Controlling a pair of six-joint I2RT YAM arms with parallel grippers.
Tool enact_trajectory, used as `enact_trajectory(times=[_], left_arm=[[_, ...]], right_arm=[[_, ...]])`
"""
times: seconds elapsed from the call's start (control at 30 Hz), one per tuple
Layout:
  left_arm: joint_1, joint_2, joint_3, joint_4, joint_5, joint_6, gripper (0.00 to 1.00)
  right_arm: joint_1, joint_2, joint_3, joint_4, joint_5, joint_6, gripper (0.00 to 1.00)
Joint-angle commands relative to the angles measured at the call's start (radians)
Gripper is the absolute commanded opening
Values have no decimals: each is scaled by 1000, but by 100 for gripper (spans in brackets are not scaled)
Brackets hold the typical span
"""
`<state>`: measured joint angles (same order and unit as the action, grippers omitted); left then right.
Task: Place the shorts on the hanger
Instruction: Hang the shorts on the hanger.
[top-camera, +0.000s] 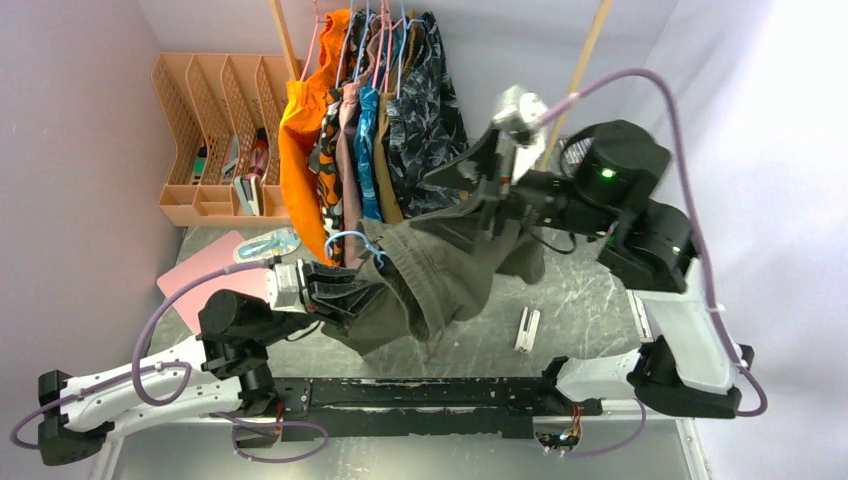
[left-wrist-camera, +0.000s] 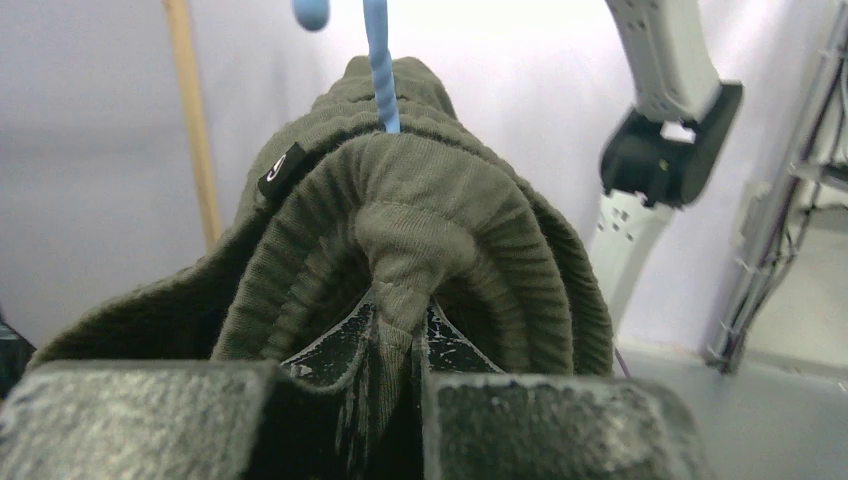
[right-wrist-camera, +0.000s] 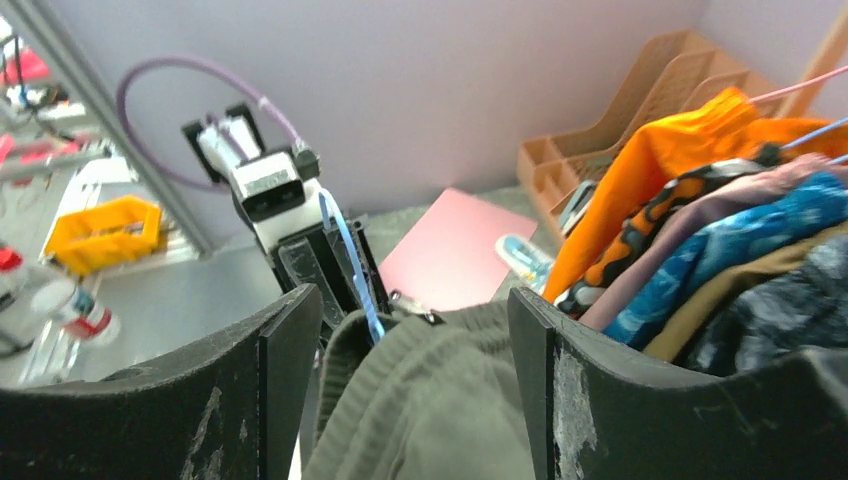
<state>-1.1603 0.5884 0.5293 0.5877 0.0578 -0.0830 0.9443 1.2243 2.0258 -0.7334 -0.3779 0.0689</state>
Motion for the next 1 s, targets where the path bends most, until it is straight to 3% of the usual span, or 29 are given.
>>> enact_trajectory(times=[0.0, 0.33, 0.57, 0.67, 0.8, 0.97], left_arm=[[1, 11, 97, -93, 166, -28, 7], [1, 65, 150, -142, 201, -23, 7], [1, 104, 195, -175, 225, -29, 7], [1, 112, 206, -179, 222, -24, 7], [2, 120, 215, -192, 211, -17, 7], [1, 118, 215, -195, 193, -16, 7]], right_arm=[[25, 31, -20, -56, -121, -70, 71], [33, 4, -126, -95, -257, -84, 64], [59, 5, -172, -127, -241, -96, 62], [78, 15, -182, -138, -165, -86, 54], [94, 28, -172, -140, -132, -80, 37], [100, 34, -175, -140, -127, -77, 28]])
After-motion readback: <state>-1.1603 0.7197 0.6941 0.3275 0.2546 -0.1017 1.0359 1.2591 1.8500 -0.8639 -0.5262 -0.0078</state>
